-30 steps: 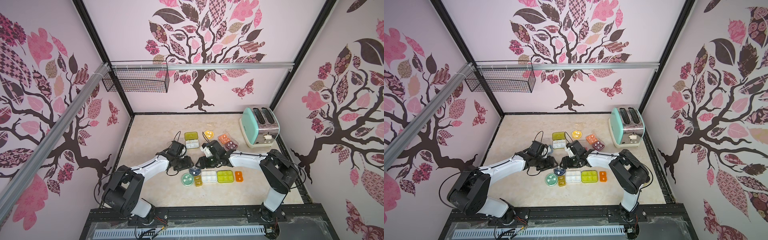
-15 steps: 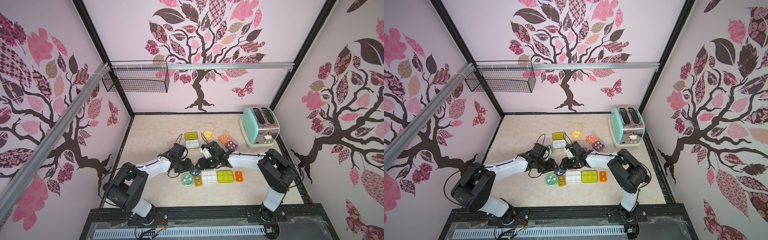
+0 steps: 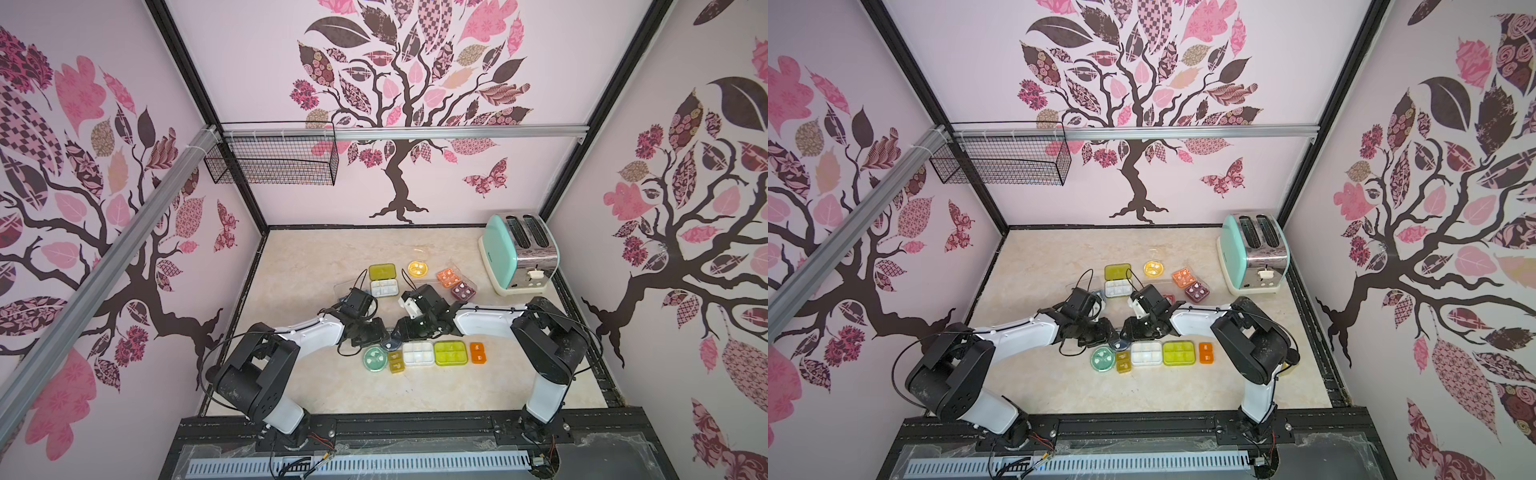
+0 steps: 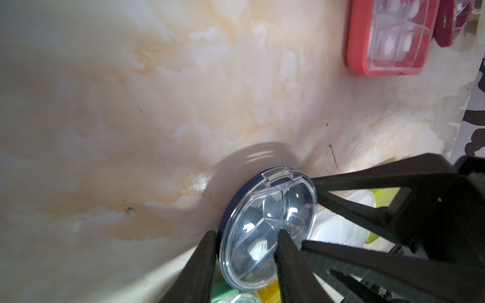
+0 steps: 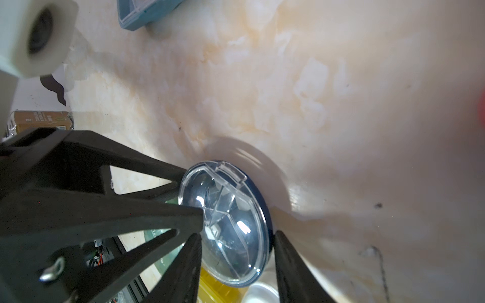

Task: Close pillboxes
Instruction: Close the lid on the pillbox, then move the pillbox to the center of the board.

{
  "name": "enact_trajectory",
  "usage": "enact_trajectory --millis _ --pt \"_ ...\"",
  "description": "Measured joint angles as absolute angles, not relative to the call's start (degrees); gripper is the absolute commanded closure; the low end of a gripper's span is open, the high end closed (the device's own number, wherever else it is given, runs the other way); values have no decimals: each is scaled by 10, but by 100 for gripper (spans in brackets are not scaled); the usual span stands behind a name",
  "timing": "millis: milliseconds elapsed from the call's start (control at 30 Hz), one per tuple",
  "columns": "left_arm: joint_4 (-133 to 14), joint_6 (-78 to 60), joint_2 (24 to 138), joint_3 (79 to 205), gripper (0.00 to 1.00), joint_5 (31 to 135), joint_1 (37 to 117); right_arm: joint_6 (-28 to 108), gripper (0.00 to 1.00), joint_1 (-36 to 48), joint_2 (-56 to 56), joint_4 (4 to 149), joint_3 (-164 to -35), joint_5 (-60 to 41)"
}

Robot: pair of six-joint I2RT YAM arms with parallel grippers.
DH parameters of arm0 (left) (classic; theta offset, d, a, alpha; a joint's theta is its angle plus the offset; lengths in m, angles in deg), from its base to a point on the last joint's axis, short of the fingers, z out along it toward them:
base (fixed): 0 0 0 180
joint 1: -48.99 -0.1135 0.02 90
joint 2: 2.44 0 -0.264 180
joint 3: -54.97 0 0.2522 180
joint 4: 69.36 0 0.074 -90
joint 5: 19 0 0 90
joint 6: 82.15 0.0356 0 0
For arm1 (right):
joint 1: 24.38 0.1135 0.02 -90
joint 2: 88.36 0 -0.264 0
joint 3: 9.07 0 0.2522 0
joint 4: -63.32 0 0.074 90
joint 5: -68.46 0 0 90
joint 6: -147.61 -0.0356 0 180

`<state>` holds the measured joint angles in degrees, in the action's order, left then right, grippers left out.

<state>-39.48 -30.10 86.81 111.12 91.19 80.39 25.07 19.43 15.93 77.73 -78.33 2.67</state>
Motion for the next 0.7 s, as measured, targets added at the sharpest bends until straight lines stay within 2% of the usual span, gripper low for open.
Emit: enact_trajectory --millis 700 --pt "-374 -294 914 1168 64 903 796 237 61 187 179 788 -806 12"
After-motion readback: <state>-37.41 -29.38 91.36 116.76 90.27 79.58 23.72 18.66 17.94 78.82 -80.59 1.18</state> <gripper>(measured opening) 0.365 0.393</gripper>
